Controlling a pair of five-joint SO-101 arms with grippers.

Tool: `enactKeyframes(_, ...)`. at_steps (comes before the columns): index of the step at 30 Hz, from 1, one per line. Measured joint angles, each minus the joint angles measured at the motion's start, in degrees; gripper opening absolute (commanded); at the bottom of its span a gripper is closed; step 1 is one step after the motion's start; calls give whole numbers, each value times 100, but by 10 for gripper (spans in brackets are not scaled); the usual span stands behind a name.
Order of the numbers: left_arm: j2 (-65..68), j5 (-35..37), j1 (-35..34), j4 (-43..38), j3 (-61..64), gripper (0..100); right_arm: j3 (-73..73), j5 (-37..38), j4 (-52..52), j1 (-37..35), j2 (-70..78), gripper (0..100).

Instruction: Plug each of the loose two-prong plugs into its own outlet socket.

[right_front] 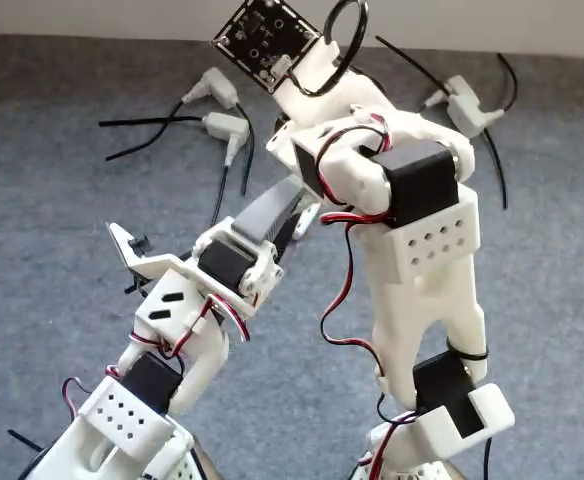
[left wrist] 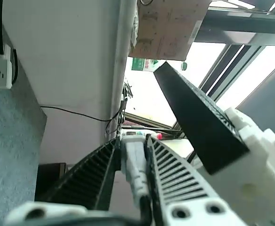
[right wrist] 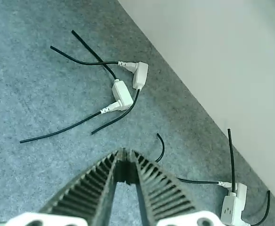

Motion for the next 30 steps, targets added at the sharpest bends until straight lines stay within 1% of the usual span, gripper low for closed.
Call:
enactKeyframes(3,0,0,-35,0,9,7,0,0,0,18,0,9)
enactKeyframes(6,0,0,-299,0,9,7,0,0,-18,193,0,9)
enactKeyframes(13,9,0,-958,0,149,7,-466,-18,-18,914,0,9)
enactKeyframes(16,9,0,-1055,0,211,7,-721,-167,-18,1134,0,9)
enactKeyframes(20,9,0,-1037,0,211,7,-862,-255,0,1152,0,9)
enactKeyframes(22,9,0,-1081,123,176,7,-862,-255,0,1160,0,9)
enactKeyframes(26,273,0,-1407,633,-334,7,-862,-273,0,1169,0,9)
enactKeyframes(30,1354,-53,-1538,765,-1169,7,-862,-308,0,1248,0,9)
